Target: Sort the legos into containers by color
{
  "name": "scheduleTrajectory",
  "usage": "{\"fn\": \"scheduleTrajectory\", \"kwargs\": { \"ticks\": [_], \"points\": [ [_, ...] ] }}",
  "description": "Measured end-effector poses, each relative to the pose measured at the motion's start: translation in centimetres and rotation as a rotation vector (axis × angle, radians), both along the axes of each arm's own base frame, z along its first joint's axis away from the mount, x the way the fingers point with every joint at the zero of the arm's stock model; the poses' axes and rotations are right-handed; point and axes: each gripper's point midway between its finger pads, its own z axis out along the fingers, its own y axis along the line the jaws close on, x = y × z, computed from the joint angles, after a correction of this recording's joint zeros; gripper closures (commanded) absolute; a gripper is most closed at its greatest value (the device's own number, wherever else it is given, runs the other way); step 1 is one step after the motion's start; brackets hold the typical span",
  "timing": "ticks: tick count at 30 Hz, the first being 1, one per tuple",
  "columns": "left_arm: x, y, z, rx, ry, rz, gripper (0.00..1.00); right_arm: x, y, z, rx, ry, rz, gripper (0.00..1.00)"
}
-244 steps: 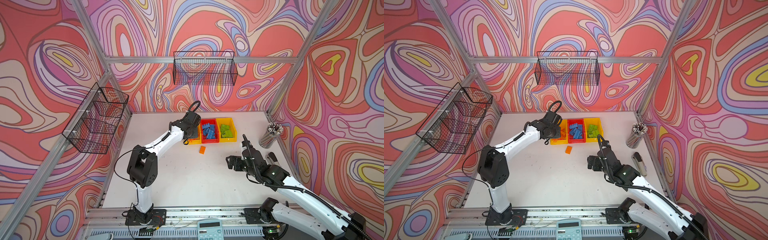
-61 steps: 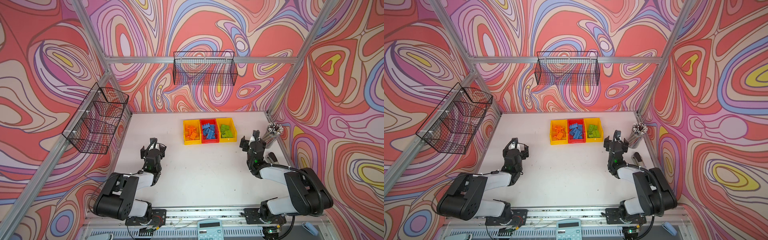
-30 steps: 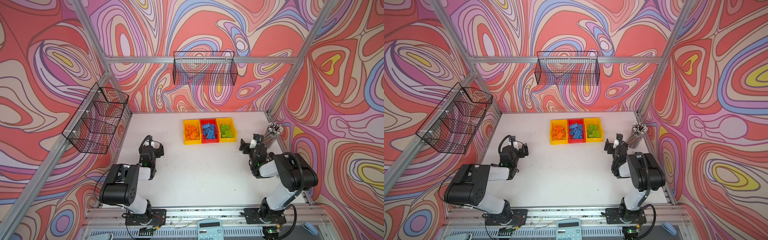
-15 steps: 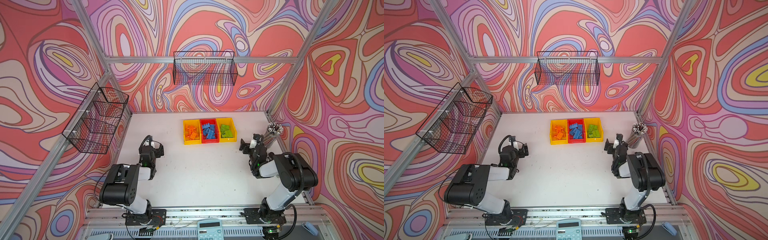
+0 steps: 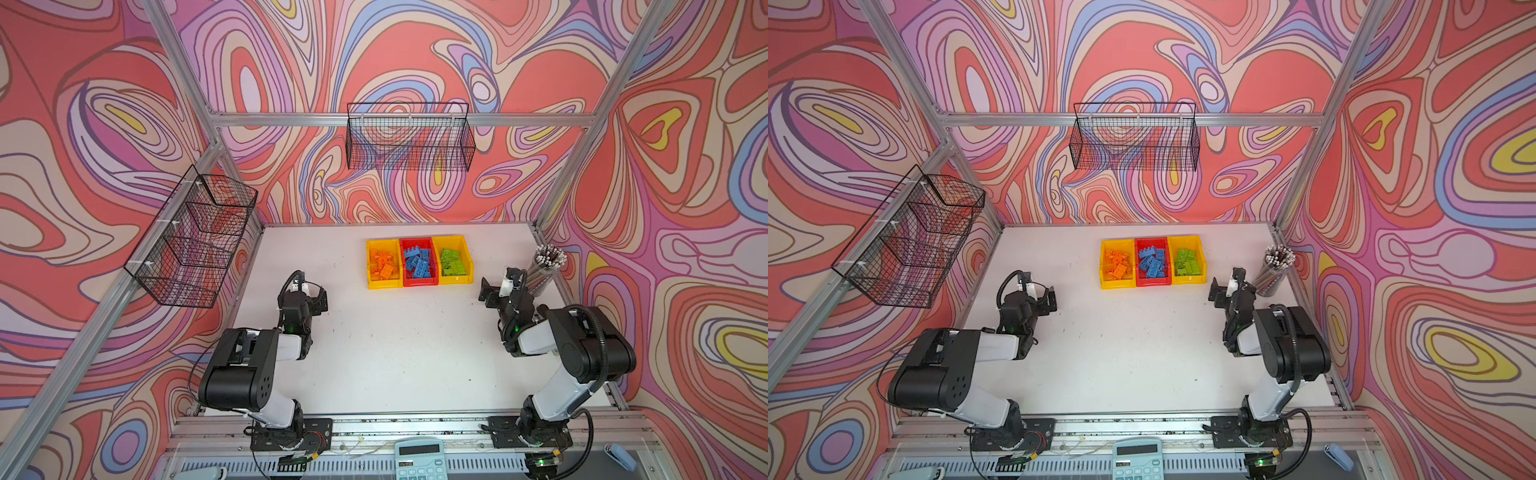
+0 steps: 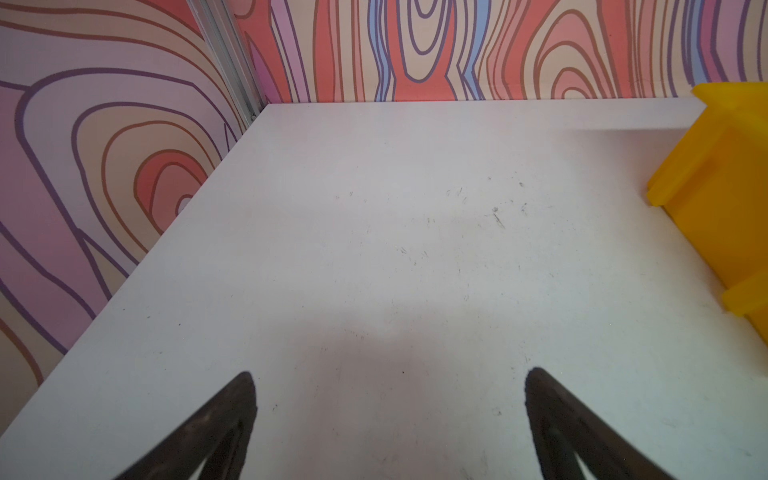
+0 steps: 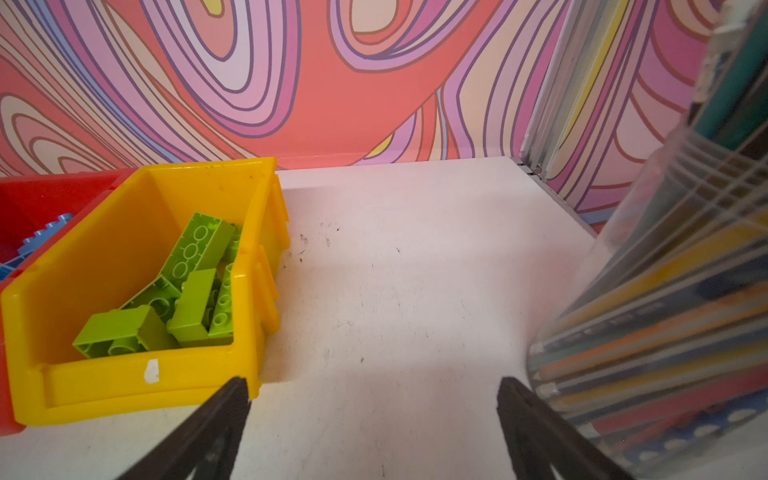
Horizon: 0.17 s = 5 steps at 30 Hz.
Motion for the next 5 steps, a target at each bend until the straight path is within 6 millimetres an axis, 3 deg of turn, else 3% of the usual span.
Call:
{"fn": "scheduleTrajectory", "kwargs": {
  "ticks": [5],
  "points": [
    [0.0,0.0,0.0,0.0,0.0,0.0,0.0,0.02,-0.01,0.03,0.0,-0.001,0.0,0.02]
  ]
}}
